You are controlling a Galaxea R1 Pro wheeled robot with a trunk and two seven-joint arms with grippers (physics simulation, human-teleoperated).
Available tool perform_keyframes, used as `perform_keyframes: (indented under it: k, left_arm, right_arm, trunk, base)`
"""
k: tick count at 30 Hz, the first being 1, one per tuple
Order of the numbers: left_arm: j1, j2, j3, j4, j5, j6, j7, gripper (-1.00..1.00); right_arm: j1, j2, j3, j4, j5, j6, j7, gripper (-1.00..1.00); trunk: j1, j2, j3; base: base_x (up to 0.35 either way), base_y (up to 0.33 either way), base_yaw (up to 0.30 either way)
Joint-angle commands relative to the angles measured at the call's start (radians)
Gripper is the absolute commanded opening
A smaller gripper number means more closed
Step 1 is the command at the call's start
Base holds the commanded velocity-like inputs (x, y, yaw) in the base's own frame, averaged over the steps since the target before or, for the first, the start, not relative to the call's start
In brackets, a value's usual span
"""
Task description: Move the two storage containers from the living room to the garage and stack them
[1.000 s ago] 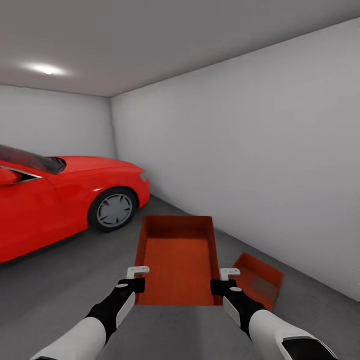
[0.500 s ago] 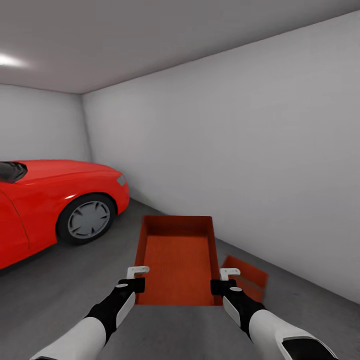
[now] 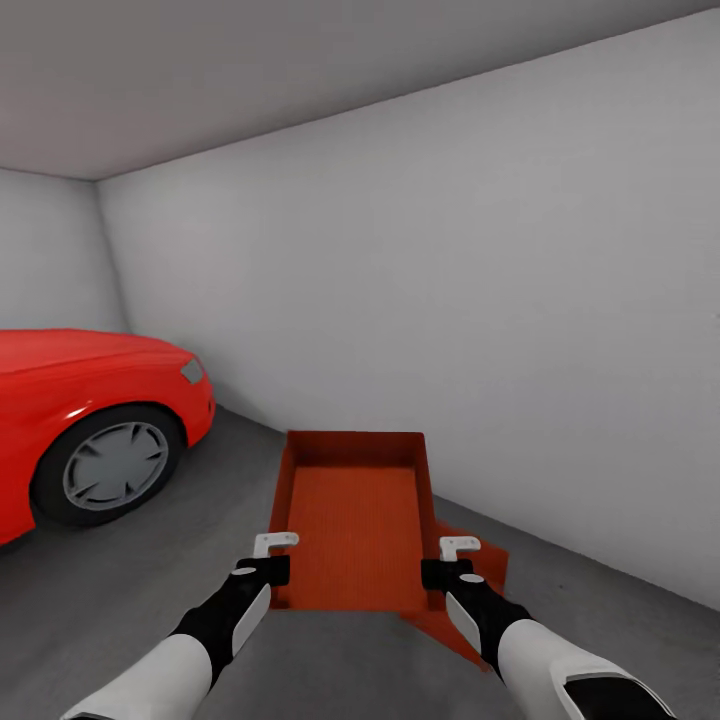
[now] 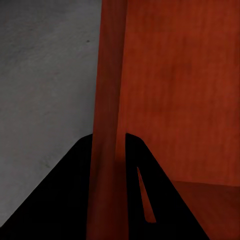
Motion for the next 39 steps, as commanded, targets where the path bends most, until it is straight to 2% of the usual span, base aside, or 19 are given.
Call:
perform_keyframes:
  k: [1,30,39]
  left_arm:
    - [0.000,0.001,0.002,0.001,0.012,0.006,0.009,-1.00]
    - [0.000,0.001,0.001,0.001,0.013,0.006,0.009,-1.00]
    - [0.000,0.001,0.001,0.001,0.012,0.006,0.009,-1.00]
  right_arm:
    - [-0.001,0.000,-0.017,-0.004,0.014,-0.004,-0.011,-1.00]
    - [-0.001,0.000,-0.017,-0.007,0.014,-0.003,-0.011,-1.00]
    - [-0.001,0.000,-0.017,-0.007,0.014,0.004,-0.012,-1.00]
  trunk:
    - [0.001,-0.001,0.000]
    - [0.001,-0.001,0.000]
    - [0.001,-0.001,0.000]
  base:
    - [0.322,0.000,-0.101]
    - [0.322,0.000,-0.005]
    - [0.322,0.000,-0.236]
